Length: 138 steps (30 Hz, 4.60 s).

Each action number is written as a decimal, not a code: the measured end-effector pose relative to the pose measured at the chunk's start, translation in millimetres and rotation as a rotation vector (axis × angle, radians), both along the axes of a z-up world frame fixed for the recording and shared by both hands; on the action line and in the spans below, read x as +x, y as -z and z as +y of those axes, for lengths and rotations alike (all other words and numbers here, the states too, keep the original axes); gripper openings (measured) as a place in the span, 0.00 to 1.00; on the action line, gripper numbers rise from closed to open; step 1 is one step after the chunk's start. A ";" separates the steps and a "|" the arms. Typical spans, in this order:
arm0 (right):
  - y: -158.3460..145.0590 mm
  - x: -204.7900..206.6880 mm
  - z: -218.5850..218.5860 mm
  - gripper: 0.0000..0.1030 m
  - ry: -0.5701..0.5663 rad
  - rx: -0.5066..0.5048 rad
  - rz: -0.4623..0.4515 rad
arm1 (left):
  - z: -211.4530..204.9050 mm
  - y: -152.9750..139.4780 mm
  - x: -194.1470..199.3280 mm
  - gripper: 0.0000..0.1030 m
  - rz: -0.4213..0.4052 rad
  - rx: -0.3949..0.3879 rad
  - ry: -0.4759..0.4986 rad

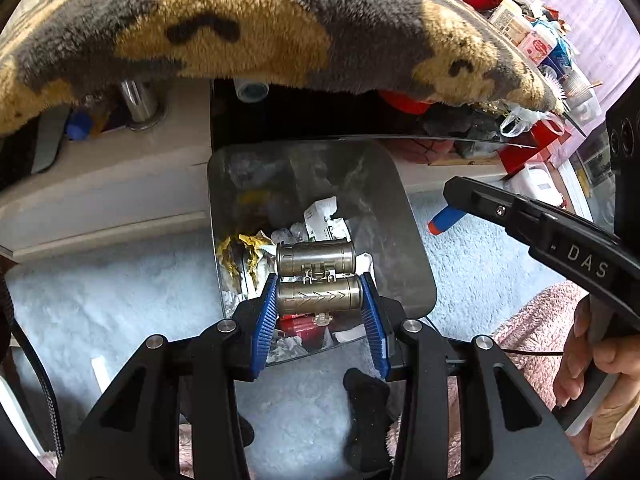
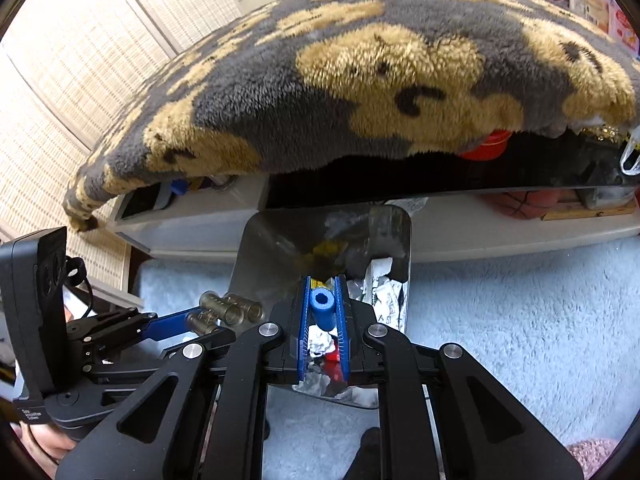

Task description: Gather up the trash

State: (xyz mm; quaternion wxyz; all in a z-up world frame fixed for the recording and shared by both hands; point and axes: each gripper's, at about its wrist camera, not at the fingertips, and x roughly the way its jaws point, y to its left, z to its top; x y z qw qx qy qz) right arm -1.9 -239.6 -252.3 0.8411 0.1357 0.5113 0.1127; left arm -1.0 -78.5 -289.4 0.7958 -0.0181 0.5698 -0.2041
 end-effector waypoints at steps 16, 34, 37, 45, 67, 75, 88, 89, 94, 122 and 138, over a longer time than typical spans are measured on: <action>-6.3 14.1 -3.3 0.67 0.043 -0.006 -0.012 | 7.2 -11.5 15.8 0.70 -0.026 0.017 -0.039; -64.3 -7.3 -31.0 0.97 0.131 -0.080 -0.109 | 16.1 -83.8 5.8 0.92 -0.193 0.016 -0.069; -86.4 -16.3 -31.3 0.97 0.133 -0.108 -0.167 | 19.9 -107.7 0.0 0.92 -0.261 0.014 -0.087; -144.0 -49.4 -25.0 0.97 0.193 -0.230 -0.355 | 31.6 -165.2 -20.2 0.92 -0.392 -0.004 -0.097; -221.7 -110.5 -21.6 0.97 0.301 -0.346 -0.722 | 41.4 -249.8 -58.6 0.92 -0.731 0.014 -0.211; -228.8 -112.8 -17.5 0.97 0.312 -0.351 -0.749 | 42.2 -254.8 -59.5 0.92 -0.747 0.007 -0.200; -230.0 -109.9 -14.6 0.97 0.316 -0.357 -0.749 | 36.7 -254.7 -58.5 0.92 -0.748 0.005 -0.190; -230.3 -109.9 -13.7 0.97 0.317 -0.358 -0.750 | 37.4 -254.6 -58.8 0.92 -0.748 0.004 -0.188; -230.7 -110.0 -14.3 0.97 0.320 -0.355 -0.746 | 37.6 -255.1 -58.5 0.92 -0.751 0.005 -0.192; -230.4 -112.1 -17.8 0.97 0.334 -0.344 -0.748 | 37.6 -260.8 -57.8 0.92 -0.759 0.014 -0.199; -229.3 -109.9 -17.6 0.97 0.343 -0.337 -0.732 | 40.1 -262.0 -53.7 0.92 -0.761 0.034 -0.194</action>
